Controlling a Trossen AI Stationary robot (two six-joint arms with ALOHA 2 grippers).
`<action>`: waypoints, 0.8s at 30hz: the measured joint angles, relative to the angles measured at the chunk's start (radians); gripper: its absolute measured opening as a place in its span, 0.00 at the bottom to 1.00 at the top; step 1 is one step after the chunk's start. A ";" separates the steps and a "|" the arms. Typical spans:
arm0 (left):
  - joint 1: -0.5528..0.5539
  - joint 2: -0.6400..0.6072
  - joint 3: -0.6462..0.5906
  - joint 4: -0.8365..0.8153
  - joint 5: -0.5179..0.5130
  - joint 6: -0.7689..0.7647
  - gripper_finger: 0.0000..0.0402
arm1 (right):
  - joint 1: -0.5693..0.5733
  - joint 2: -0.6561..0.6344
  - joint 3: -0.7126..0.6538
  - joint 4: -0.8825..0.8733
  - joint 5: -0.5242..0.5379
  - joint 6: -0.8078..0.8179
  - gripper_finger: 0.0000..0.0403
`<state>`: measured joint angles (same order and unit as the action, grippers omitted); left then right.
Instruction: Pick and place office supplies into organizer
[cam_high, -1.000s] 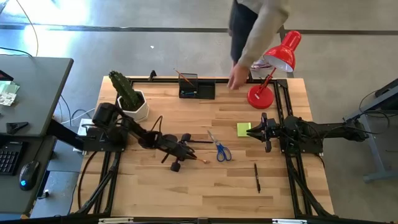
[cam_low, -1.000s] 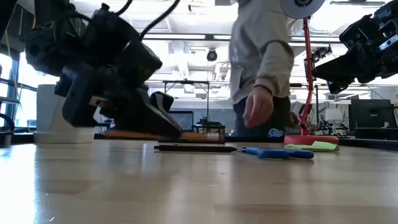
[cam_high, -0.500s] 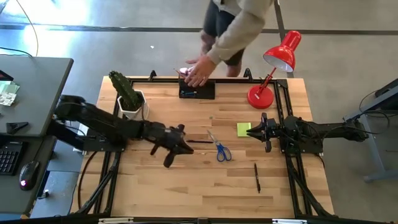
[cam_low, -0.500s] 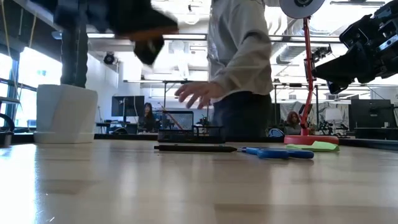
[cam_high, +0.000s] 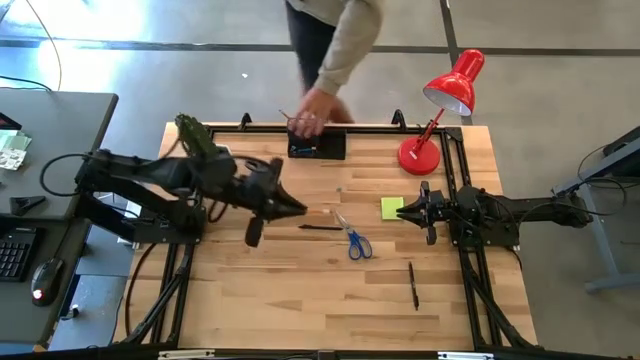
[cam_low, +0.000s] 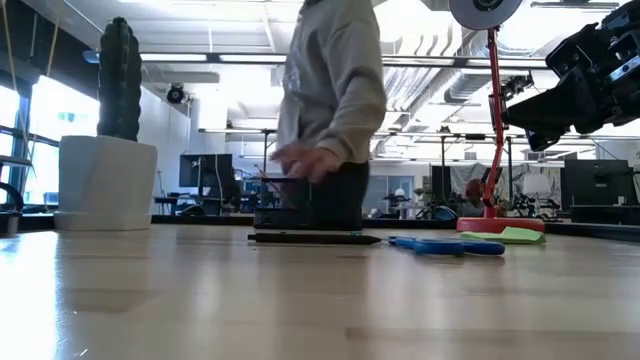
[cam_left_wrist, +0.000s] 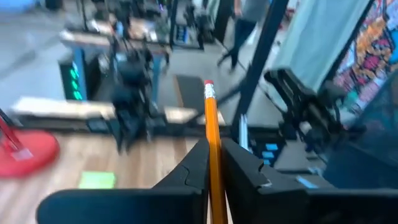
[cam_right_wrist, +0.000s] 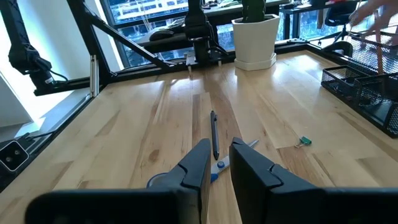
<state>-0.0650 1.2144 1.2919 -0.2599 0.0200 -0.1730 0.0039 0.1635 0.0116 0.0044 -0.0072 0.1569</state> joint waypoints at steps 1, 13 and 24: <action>0.000 0.000 0.030 -0.008 -0.014 0.015 0.06 | 0.000 0.000 0.000 0.000 0.000 0.000 0.13; 0.040 0.001 0.151 -0.006 -0.167 0.215 0.07 | 0.000 0.000 0.000 0.000 0.000 0.000 0.13; 0.254 0.001 0.151 0.027 -0.125 0.214 0.05 | 0.000 0.000 0.000 0.000 0.000 0.000 0.13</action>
<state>0.1889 1.2152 1.4425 -0.2331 -0.1049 0.0411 0.0038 0.1635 0.0116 0.0044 -0.0074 0.1568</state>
